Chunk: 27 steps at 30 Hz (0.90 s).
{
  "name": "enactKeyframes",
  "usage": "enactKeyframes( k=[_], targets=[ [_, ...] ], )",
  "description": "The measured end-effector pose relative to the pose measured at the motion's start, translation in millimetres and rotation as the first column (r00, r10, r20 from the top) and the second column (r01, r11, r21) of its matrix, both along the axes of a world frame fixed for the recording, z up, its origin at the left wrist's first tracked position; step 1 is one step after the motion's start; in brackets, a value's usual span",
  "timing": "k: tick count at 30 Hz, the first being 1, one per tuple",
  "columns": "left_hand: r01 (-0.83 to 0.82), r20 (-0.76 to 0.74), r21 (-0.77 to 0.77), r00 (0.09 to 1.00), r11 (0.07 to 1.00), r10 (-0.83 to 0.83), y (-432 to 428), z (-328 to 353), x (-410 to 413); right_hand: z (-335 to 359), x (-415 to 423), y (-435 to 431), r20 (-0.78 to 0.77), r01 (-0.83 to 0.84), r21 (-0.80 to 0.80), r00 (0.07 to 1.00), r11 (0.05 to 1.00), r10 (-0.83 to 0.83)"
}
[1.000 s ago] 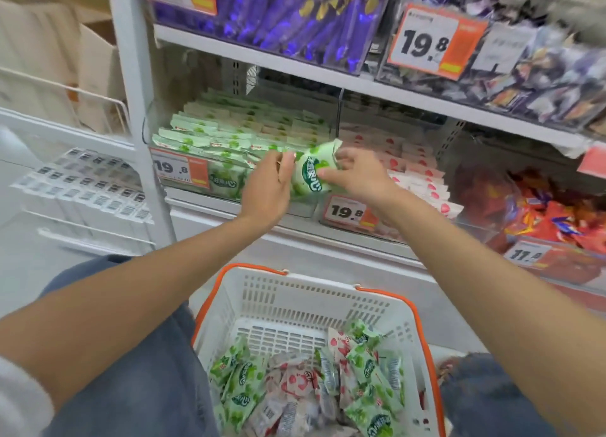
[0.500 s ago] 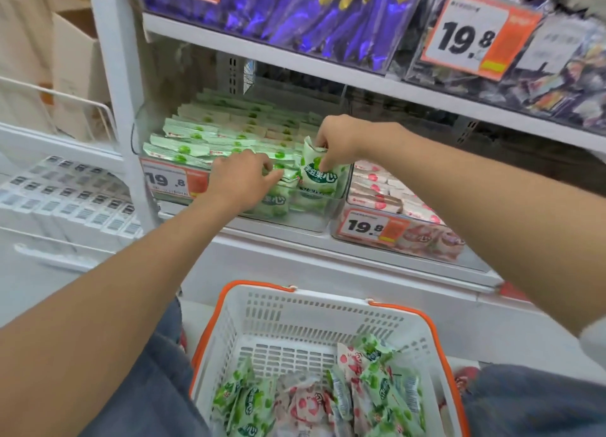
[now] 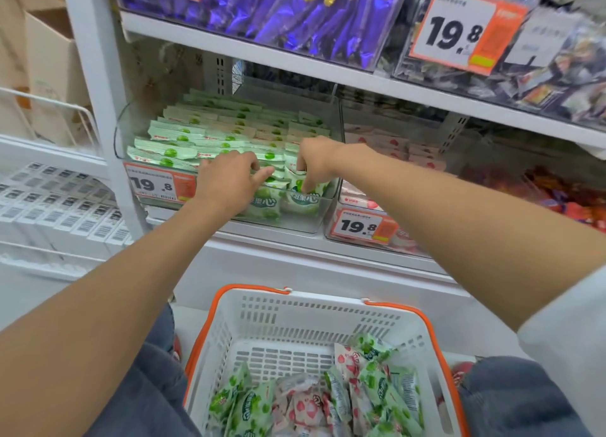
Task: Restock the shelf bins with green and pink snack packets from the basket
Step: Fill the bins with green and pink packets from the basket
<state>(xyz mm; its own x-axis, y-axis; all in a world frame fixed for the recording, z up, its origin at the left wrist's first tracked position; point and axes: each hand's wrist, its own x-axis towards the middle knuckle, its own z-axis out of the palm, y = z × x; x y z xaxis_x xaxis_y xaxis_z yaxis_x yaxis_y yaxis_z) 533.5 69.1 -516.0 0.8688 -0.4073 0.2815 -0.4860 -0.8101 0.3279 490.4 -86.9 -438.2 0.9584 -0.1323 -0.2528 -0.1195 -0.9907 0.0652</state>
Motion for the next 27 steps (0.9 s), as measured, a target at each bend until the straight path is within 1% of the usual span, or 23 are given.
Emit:
enactKeyframes(
  k=[4, 6, 9, 14, 16, 18, 19, 22, 25, 27],
  targets=[
    [-0.012, 0.017, -0.001, 1.000, 1.000, 0.012, -0.6, -0.1, -1.3, -16.1, 6.4, 0.2, 0.014, 0.029, -0.019, 0.999, 0.999, -0.029],
    [-0.016, 0.029, 0.002, 0.999, 1.000, 0.016, -1.1, 0.1, -2.6, -14.0, 6.7, 1.0, -0.011, 0.032, -0.036, 0.999, 0.999, -0.032],
    [-0.012, 0.038, 0.002, 0.999, 1.000, 0.012, -0.9, -0.1, -2.8, -7.6, 7.3, 1.5, -0.040, 0.035, -0.018, 0.999, 0.999, -0.036],
    [-0.015, 0.067, -0.003, 0.998, 1.000, 0.015, -2.8, -1.2, -4.2, -21.9, 4.8, 3.9, -0.001, -0.026, -0.063, 1.000, 0.998, 0.026],
    [-0.021, 0.072, -0.003, 0.997, 1.000, 0.021, -2.9, -0.8, -5.6, -18.5, 4.8, 3.6, -0.017, -0.026, -0.073, 1.000, 0.997, 0.024],
    [-0.021, 0.080, 0.009, 0.997, 1.000, 0.020, -2.6, -1.3, -6.0, -10.5, 4.0, 1.1, -0.020, 0.005, -0.030, 1.000, 1.000, -0.006],
    [-0.021, 0.088, 0.016, 0.996, 1.000, 0.019, -2.4, -1.9, -6.0, -6.9, 4.1, -0.1, 0.000, 0.002, -0.028, 1.000, 1.000, -0.002],
    [-0.032, 0.126, 0.032, 0.992, 0.999, 0.028, -2.1, -2.8, -7.5, -3.4, 1.4, -1.8, 0.085, -0.043, -0.098, 0.995, 0.994, 0.051],
    [-0.031, 0.214, 0.023, 0.977, 0.999, 0.025, -3.2, -0.1, -11.8, -9.3, -4.1, -3.0, 0.145, -0.057, -0.084, 0.987, 0.995, 0.069],
    [0.006, 0.282, -0.032, 0.959, 0.999, 0.003, -4.9, 3.9, -20.5, -13.9, -11.8, -7.0, 0.219, -0.066, -0.049, 0.973, 0.997, 0.075]
  ],
)
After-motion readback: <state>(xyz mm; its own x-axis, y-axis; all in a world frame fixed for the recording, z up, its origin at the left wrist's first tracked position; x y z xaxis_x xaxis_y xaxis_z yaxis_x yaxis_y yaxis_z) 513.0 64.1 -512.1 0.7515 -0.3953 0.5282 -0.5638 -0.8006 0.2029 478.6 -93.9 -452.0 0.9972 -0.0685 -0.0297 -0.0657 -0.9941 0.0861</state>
